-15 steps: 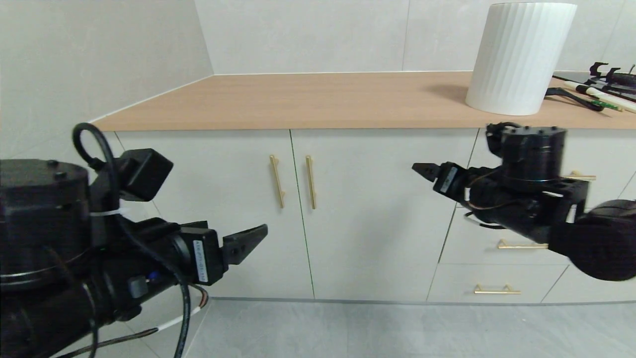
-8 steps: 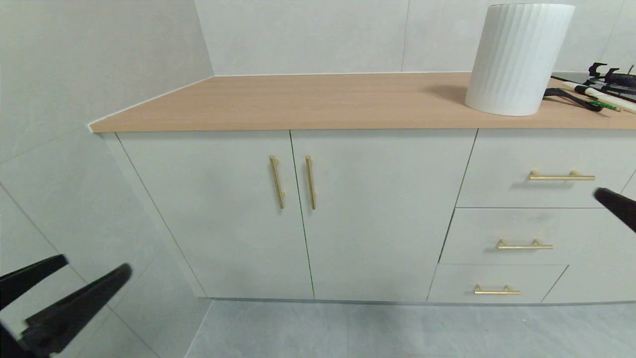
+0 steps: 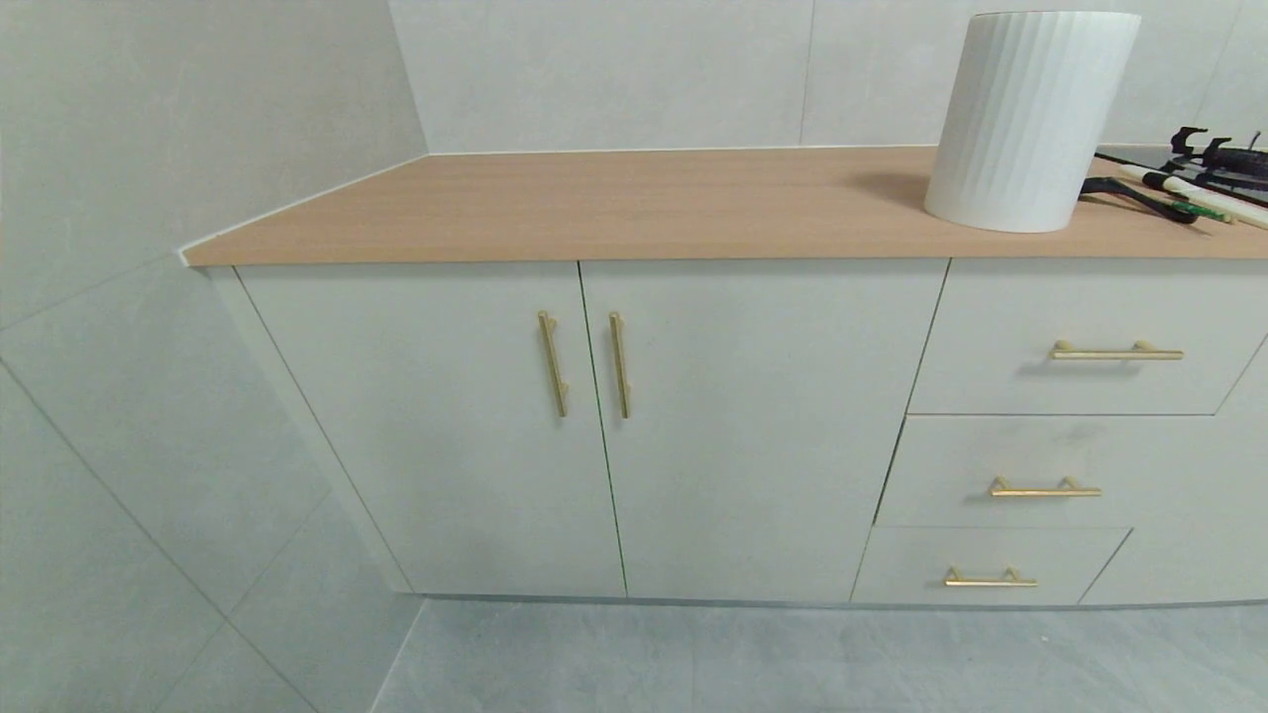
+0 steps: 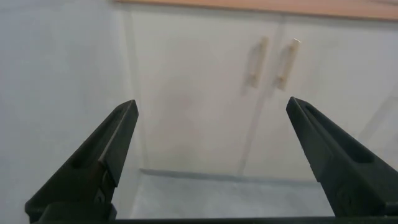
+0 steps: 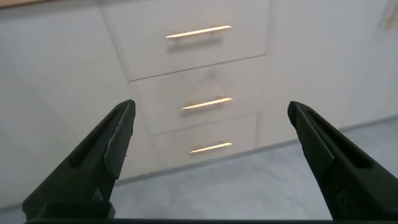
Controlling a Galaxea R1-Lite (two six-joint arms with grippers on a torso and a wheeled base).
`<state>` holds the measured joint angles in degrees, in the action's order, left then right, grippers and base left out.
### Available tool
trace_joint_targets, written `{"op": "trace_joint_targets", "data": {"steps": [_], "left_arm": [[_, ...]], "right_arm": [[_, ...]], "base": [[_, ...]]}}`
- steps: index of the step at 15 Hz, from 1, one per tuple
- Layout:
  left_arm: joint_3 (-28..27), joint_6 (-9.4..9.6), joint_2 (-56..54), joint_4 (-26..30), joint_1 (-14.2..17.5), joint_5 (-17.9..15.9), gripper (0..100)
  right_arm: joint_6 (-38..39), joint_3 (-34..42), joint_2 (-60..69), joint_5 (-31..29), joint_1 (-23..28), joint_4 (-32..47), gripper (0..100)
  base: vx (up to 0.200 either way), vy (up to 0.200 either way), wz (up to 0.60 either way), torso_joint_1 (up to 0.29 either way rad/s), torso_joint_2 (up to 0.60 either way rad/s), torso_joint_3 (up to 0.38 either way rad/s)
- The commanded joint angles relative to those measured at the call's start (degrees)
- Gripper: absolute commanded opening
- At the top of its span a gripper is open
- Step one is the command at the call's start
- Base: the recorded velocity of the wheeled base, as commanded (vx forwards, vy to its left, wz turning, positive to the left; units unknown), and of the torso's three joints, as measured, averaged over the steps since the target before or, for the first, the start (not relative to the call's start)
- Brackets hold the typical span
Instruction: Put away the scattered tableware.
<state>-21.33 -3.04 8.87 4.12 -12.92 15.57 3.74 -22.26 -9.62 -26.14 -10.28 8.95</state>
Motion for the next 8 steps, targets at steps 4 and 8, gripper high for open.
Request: {"op": "trace_joint_targets", "data": {"steps": [4,8], "left_arm": [[10.26,0.22,-4.66,-10.62,10.64,0.17,100],[19.31,3.91,-8.87,-10.89,13.1,-2.56,100]], "right_arm": [[-4.18,7.85,9.62,0.91,10.19,0.46,100],[-4.27,16.9,9.62,0.65,10.28,-4.9,100]], "base": [[0.0,0.0,0.0,0.0,0.0,0.0],[0.0,0.0,0.0,0.0,0.0,0.0]]}}
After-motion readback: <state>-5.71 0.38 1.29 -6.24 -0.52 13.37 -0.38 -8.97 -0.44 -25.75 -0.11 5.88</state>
